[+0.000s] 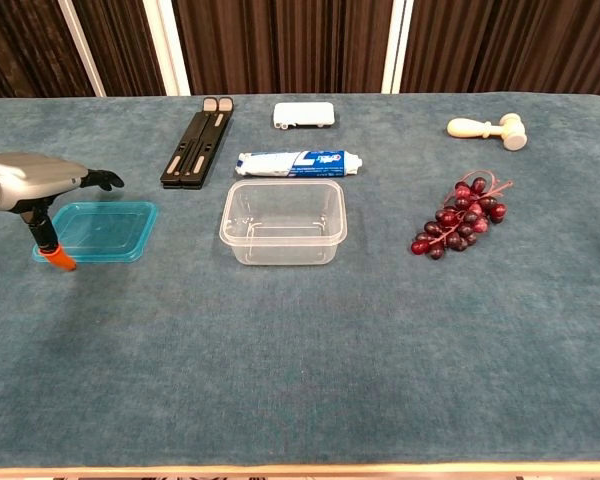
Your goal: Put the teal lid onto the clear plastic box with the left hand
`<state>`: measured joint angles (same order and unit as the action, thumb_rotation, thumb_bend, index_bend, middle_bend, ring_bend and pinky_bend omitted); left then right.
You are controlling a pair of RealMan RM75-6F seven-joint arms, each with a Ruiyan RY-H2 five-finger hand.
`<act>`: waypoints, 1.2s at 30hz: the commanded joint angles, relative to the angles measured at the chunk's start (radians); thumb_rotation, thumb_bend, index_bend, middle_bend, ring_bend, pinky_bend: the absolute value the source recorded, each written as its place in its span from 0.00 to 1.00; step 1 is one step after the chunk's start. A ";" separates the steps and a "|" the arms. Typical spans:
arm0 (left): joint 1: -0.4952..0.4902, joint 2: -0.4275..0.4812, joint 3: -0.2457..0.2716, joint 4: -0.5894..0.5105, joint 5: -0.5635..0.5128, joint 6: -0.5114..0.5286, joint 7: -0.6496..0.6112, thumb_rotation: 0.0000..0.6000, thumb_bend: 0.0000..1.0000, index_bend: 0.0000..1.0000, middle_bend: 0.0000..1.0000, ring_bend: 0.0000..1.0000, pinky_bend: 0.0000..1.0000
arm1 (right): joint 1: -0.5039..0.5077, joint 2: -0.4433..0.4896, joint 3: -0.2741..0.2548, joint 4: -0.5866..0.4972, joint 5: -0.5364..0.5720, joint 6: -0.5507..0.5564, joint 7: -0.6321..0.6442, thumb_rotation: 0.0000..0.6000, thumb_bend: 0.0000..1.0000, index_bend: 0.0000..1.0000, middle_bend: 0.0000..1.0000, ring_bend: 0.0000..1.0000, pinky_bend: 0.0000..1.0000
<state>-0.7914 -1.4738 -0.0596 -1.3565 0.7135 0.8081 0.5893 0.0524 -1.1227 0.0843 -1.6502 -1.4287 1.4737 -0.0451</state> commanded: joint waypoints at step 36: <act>-0.054 -0.030 0.030 0.062 -0.052 -0.044 0.000 1.00 0.03 0.00 0.21 0.00 0.00 | -0.003 0.000 0.003 -0.004 0.008 0.000 0.002 1.00 0.36 0.05 0.00 0.00 0.00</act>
<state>-0.8457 -1.5043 -0.0298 -1.2936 0.6607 0.7635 0.5901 0.0495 -1.1226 0.0876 -1.6546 -1.4203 1.4739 -0.0434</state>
